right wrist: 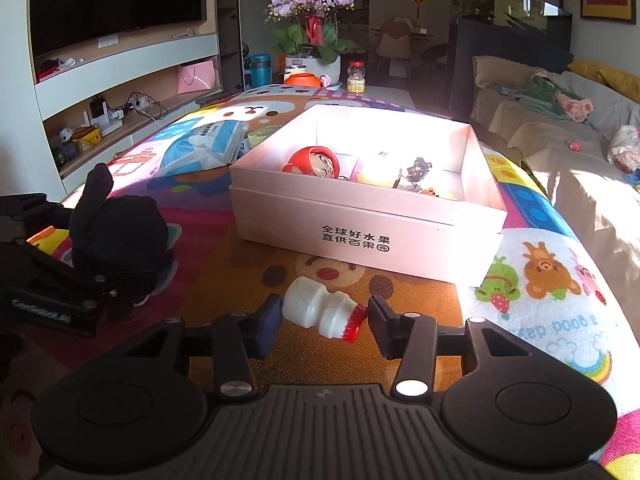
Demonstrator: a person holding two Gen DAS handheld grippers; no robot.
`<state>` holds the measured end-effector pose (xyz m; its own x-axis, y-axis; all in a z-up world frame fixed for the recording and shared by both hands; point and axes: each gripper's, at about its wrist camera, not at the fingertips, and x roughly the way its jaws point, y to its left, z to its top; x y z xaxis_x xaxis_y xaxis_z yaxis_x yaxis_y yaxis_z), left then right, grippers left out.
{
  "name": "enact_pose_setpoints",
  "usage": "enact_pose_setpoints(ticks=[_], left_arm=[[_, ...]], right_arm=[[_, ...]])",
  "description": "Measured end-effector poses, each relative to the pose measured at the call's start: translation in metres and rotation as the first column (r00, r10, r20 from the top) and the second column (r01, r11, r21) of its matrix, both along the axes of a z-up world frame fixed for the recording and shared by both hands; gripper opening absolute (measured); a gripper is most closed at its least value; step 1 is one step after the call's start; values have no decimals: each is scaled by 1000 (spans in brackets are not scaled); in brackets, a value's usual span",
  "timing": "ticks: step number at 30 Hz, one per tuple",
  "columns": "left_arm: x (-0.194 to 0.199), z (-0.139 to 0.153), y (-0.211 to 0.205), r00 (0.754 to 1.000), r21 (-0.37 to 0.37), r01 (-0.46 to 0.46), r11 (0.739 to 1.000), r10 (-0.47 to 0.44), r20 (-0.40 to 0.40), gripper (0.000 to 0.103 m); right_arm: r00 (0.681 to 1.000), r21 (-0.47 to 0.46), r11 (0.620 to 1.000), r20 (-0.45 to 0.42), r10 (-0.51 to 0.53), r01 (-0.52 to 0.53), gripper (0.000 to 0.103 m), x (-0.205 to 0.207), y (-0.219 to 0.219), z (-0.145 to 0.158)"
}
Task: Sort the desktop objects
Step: 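Lift the bear into the box with the left gripper while the right gripper carries the bottle in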
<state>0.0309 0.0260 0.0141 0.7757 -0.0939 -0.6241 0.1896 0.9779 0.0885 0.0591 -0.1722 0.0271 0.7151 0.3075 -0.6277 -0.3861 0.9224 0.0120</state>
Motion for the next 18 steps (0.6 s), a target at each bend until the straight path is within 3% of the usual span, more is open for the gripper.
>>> enact_pose_setpoints(ticks=[2, 3, 4, 9, 13, 18], left_arm=[[-2, -2, -2, 1000, 11, -4, 1000, 4, 2, 98], [-3, -3, -3, 1000, 15, -3, 1000, 3, -3, 83], [-4, -3, -4, 1000, 22, -10, 1000, 10, -9, 77], [-26, 12, -6, 1000, -10, 19, 1000, -18, 13, 74], [-37, 61, -18, 988, -7, 76, 997, -74, 133, 74], [-8, 130, -45, 942, -18, 149, 989, -136, 305, 74]], right_arm=[[1000, -5, 1000, 3, 7, -7, 47, -8, -7, 5], [1000, -6, 1000, 0, 10, -10, 47, -12, -11, 7], [1000, -7, 1000, -3, 10, -10, 47, -14, -14, 9], [1000, -22, 1000, 10, 20, -20, 47, -35, -29, 24], [978, -26, 1000, 207, -4, 10, 47, -59, -44, 72], [918, 43, 998, 394, -53, 39, 47, -65, -62, 132]])
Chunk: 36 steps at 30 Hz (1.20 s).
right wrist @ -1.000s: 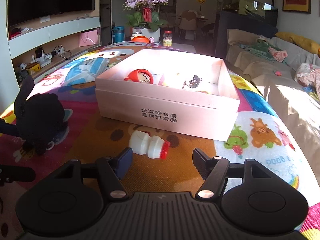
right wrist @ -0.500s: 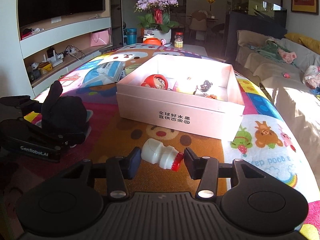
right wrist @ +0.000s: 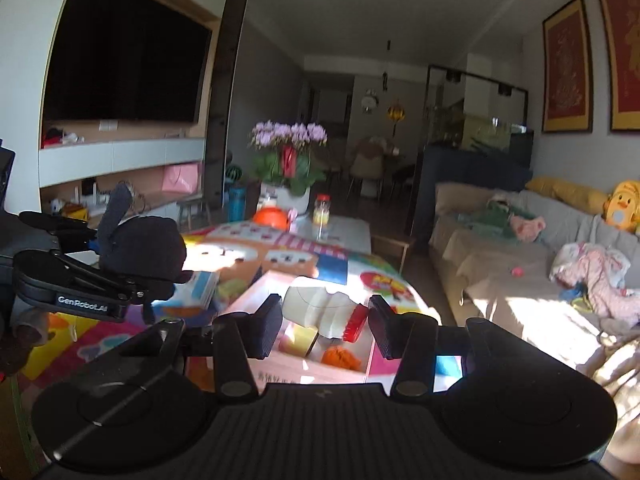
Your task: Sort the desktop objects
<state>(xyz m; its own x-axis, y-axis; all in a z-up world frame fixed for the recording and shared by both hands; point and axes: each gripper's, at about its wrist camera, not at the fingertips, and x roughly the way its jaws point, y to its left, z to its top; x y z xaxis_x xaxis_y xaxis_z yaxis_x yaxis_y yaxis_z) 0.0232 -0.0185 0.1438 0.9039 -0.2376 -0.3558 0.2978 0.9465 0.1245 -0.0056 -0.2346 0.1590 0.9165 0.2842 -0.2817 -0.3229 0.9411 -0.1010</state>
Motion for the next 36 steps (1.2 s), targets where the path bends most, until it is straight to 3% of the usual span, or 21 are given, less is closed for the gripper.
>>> enact_pose_setpoints(ticks=[4, 5, 6, 9, 16, 22, 24, 27, 32, 36], left_arm=[[57, 23, -31, 996, 24, 5, 1000, -7, 87, 75], [76, 24, -37, 995, 27, -1, 1000, -2, 96, 80], [94, 24, -41, 997, 23, 8, 1000, -10, 78, 88], [124, 14, -38, 1000, -27, -19, 999, 19, 2, 93], [81, -37, 8, 990, -96, -63, 993, 50, -130, 96], [36, -78, 30, 979, -31, -78, 996, 71, -189, 100], [28, -90, 37, 975, -17, -86, 996, 81, -205, 100], [24, -103, 49, 963, -16, -120, 993, 113, -244, 100], [31, -116, 73, 948, -57, -197, 979, 175, -266, 100], [35, -121, 82, 947, -71, -251, 966, 229, -223, 102]], right_arm=[[1000, 19, 1000, 19, -15, 15, 47, 12, -3, 8], [1000, 17, 1000, 9, -19, 19, 47, 18, -3, 6], [1000, 15, 1000, -4, -21, 21, 47, 22, -2, 4], [999, 9, 999, -37, -35, 35, 47, 32, -4, -8], [992, 36, 998, -122, -45, 50, 47, 67, -12, -19], [984, 85, 996, -178, 18, -3, 47, 116, 11, -13], [978, 84, 996, -206, 22, -5, 62, 130, 20, -13], [977, 59, 998, -213, 7, 6, 64, 138, 32, -14], [976, 32, 999, -217, -18, 26, 70, 143, 39, -9], [963, 50, 998, -267, -22, 36, 71, 160, 49, -2]])
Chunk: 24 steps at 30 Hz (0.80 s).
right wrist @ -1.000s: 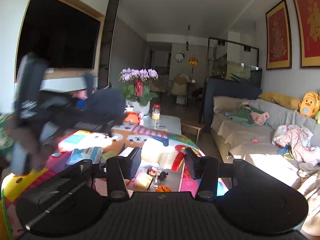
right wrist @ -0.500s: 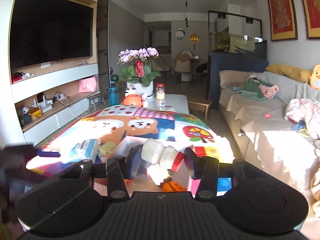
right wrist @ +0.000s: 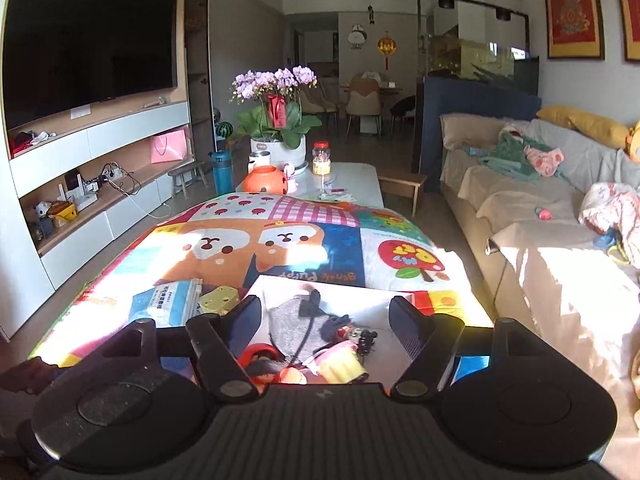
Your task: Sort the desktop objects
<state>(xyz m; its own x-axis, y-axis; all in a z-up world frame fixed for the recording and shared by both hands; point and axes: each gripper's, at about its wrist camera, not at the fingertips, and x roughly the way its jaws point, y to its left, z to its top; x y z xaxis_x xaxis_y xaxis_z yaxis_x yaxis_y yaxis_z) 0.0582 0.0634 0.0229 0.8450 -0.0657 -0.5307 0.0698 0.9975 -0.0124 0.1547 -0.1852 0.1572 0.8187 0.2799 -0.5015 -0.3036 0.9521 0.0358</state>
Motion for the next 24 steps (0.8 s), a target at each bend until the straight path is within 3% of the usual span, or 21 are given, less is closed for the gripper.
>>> enact_pose_setpoints(ticks=[2, 3, 5, 10, 15, 19, 20, 21, 24], left_arm=[[2, -5, 5, 1000, -19, -30, 999, 30, 3, 102], [4, -9, 8, 999, -41, -36, 998, 36, -8, 102], [6, -12, 14, 999, -89, -41, 995, 38, -37, 102], [6, -14, 24, 997, -147, -76, 986, 72, -32, 102], [5, -15, 25, 998, -166, -67, 984, 63, -30, 102], [8, -17, 31, 996, -202, -84, 976, 75, -55, 102], [8, -17, 33, 995, -213, -87, 973, 76, -60, 102], [8, -17, 34, 995, -221, -87, 971, 75, -62, 102], [5, -17, 35, 996, -230, -73, 970, 60, -61, 102]], right_arm=[[1000, -11, 1000, -17, 4, -5, 67, 12, 17, 2], [999, -38, 999, -27, 18, -19, 55, 19, 31, 2], [994, -74, 994, -78, 77, -83, 45, 36, 63, -2], [957, -115, 974, -240, 161, -193, 45, 92, 152, -34], [961, -237, 957, -255, 103, -166, 45, 145, 216, -74], [955, -304, 944, -296, 37, -131, 42, 183, 236, -105], [949, -312, 942, -314, 23, -126, 31, 189, 238, -111], [938, -304, 943, -347, 21, -133, 26, 195, 237, -116], [918, -249, 956, -393, 45, -153, 25, 194, 230, -116]])
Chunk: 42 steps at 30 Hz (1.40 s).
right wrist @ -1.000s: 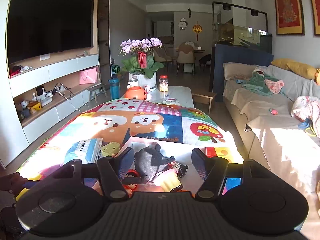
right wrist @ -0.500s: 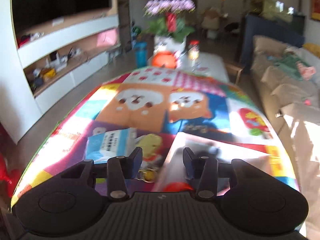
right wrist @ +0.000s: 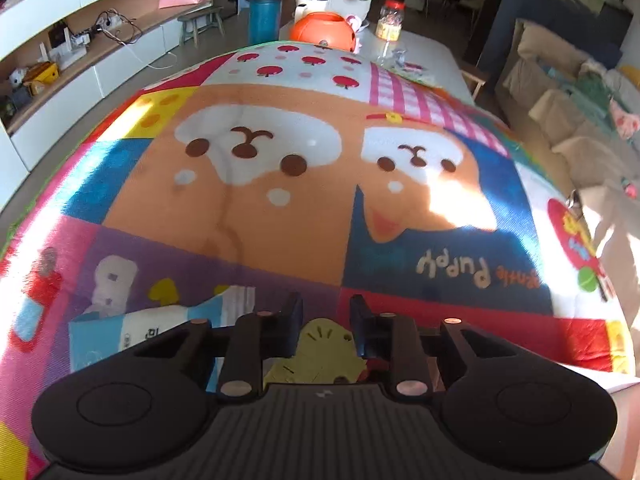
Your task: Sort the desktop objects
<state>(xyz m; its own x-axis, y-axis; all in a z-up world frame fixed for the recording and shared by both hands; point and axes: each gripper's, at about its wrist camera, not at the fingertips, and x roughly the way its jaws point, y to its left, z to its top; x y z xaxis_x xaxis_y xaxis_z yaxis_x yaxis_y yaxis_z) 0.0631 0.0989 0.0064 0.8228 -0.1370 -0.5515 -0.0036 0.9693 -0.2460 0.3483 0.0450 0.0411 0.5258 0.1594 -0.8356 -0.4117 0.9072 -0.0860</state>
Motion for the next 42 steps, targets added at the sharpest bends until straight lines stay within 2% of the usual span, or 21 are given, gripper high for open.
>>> enact_pose_setpoints(ticks=[3, 6, 9, 13, 14, 17, 20, 22, 23, 24, 25, 27, 29, 31, 33, 34, 35, 37, 39, 41, 42], left_arm=[[0, 0, -1, 999, 7, 36, 999, -35, -26, 103], [-4, 1, -3, 997, 17, 63, 998, -62, -40, 103], [-14, 2, -3, 993, 8, 103, 995, -102, -53, 103], [-36, 2, -1, 986, -11, 155, 988, -156, -63, 103], [-41, 2, 0, 984, -18, 165, 986, -166, -66, 103], [-55, 3, 2, 981, -23, 176, 984, -177, -74, 103], [-63, 6, 0, 982, 0, 170, 985, -169, -87, 103], [-65, 7, -3, 981, 17, 170, 985, -167, -102, 103], [-66, 8, -5, 980, 27, 173, 985, -169, -107, 103], [-67, 9, -8, 979, 37, 177, 983, -172, -110, 103], [-67, 10, -10, 978, 45, 182, 982, -176, -112, 103], [-68, 13, -17, 976, 58, 194, 979, -187, -111, 103], [-68, 15, -24, 974, 69, 208, 976, -200, -110, 103], [-68, 17, -31, 974, 83, 210, 974, -201, -106, 103], [-68, 21, -31, 981, 103, 177, 979, -167, -99, 103], [-69, 23, -28, 986, 111, 144, 983, -134, -94, 103], [-69, 26, -23, 991, 114, 108, 988, -98, -90, 103], [-70, 32, -9, 996, 111, 34, 993, -24, -87, 103], [-70, 39, 3, 996, 110, -25, 994, 35, -86, 103], [-70, 44, 9, 994, 110, -52, 993, 62, -86, 103], [-70, 47, 11, 994, 107, -58, 993, 67, -83, 103]], right_arm=[[994, 60, 998, -97, 42, -36, 26, -15, -7, 2], [974, 108, 991, -199, 104, -84, 26, -45, -16, -1], [954, 123, 981, -241, 177, -151, 26, -85, -24, 0], [940, 140, 958, -202, 275, -250, 27, -143, -40, 11], [937, 136, 951, -184, 298, -276, 31, -156, -44, 13], [923, 107, 932, -139, 358, -345, 50, -195, -56, 14], [917, 102, 921, -99, 386, -376, 52, -222, -71, 9], [924, 109, 924, -68, 376, -368, 44, -233, -82, 14], [932, 136, 928, -53, 358, -348, 28, -236, -90, 20], [939, 181, 927, -47, 342, -329, 1, -236, -99, 29], [946, 231, 924, -41, 321, -304, 1, -233, -110, 39], [962, 312, 912, 23, 272, -266, 0, -236, -132, 64], [963, 345, 899, 99, 250, -269, 1, -243, -152, 85], [962, 352, 897, 148, 230, -268, 4, -249, -164, 95], [964, 365, 892, 133, 232, -265, 29, -254, -168, 88], [962, 352, 896, 138, 235, -269, 35, -259, -167, 79], [958, 321, 905, 152, 242, -280, 44, -266, -163, 68], [944, 231, 922, 186, 272, -311, 51, -281, -151, 44], [922, 163, 920, 224, 316, -355, 66, -295, -136, 22], [891, 112, 906, 268, 368, -408, 67, -307, -125, 6], [874, 72, 900, 284, 395, -430, 56, -312, -119, 0]])
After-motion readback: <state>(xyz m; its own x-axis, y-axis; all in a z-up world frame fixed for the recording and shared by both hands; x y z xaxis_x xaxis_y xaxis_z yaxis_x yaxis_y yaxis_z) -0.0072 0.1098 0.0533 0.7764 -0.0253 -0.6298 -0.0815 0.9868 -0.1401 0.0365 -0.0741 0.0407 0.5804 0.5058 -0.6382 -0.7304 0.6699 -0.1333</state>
